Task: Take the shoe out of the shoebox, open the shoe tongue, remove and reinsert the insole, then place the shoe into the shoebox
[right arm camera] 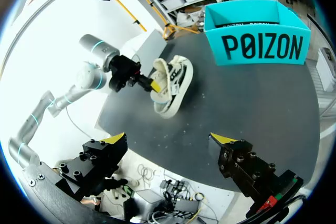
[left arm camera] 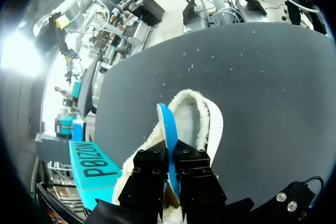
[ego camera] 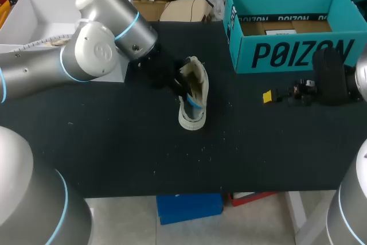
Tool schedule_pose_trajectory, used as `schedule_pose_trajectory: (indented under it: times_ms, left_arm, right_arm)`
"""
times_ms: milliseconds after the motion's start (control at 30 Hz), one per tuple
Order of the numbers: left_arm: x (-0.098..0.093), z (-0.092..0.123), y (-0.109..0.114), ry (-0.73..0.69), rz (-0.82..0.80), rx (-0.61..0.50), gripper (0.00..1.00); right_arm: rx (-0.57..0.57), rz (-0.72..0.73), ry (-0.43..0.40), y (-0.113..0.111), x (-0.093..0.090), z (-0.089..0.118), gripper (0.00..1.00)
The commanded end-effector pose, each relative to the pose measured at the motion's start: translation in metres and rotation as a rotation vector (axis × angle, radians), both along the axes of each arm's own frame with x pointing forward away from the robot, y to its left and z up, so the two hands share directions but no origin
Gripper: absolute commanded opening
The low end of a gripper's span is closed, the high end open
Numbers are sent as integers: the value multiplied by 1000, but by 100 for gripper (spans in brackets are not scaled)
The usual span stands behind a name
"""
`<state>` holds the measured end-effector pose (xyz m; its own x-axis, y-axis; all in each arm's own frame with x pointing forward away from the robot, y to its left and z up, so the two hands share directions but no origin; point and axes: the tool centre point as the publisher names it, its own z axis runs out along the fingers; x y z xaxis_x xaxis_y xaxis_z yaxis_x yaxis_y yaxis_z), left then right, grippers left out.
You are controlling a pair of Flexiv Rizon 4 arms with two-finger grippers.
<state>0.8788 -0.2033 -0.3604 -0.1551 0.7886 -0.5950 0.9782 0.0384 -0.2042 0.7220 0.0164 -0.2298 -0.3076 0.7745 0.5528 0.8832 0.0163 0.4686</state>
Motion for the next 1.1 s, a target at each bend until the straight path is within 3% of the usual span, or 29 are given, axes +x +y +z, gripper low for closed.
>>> schedule_pose_trajectory:
  times_ms: [33,600,1067,1100]
  left_arm:
    - [0,2,-4,-20,28,33,0]
    - [10,-16,-4,-4,71,56,0]
    - [-7,-33,-5,38,7,130,0]
    - [-9,-32,-4,38,5,125,4]
  right_arm:
    - [0,-2,-1,1,0,-1,100]
    - [0,-2,-1,1,0,-1,100]
    - [0,-2,-1,1,0,-1,100]
    - [0,-2,-1,1,0,-1,100]
